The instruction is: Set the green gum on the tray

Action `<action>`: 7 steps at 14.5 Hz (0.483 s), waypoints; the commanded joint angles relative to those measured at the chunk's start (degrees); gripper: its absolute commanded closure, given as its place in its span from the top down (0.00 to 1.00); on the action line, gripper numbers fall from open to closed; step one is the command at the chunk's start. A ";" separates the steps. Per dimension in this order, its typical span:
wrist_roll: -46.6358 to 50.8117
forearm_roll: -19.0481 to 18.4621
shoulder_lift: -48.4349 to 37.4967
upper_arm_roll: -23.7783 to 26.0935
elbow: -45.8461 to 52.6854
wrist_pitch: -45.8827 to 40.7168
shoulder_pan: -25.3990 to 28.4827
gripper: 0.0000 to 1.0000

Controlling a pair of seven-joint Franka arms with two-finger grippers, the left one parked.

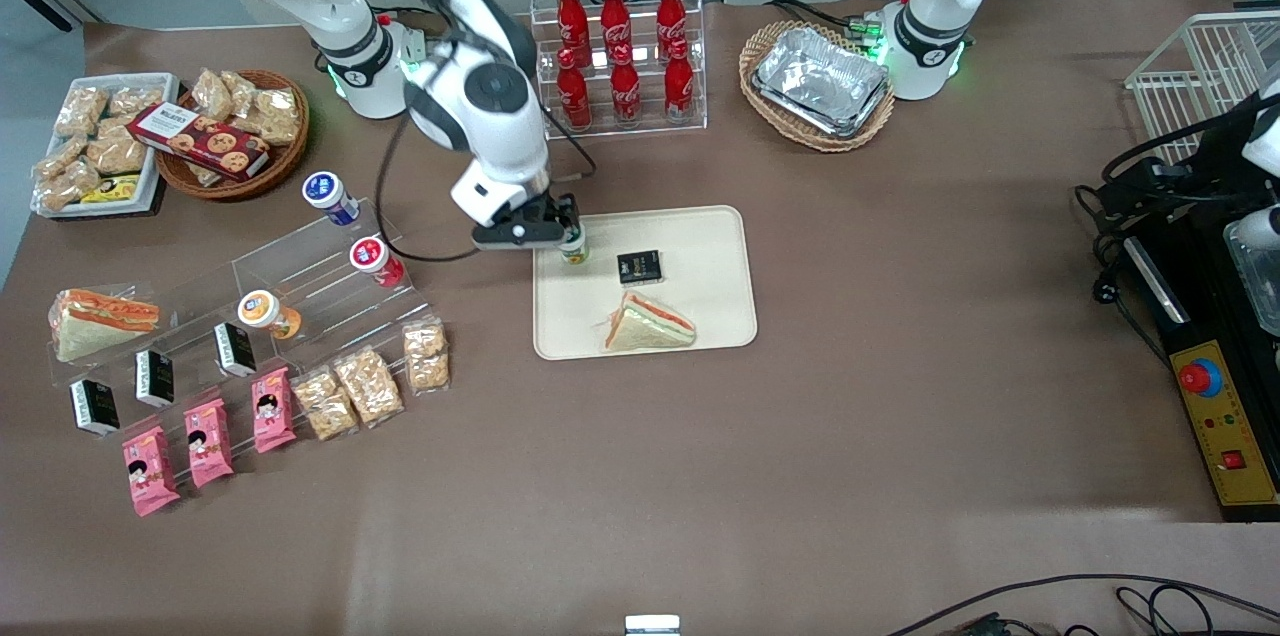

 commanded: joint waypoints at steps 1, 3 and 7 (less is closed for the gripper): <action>-13.26 13.22 -10.15 -1.63 8.23 -17.66 -1.81 1.00; -17.23 14.57 -10.60 -6.10 15.35 -26.99 -1.82 1.00; -30.21 14.66 -11.74 -17.16 22.50 -36.95 -1.91 1.00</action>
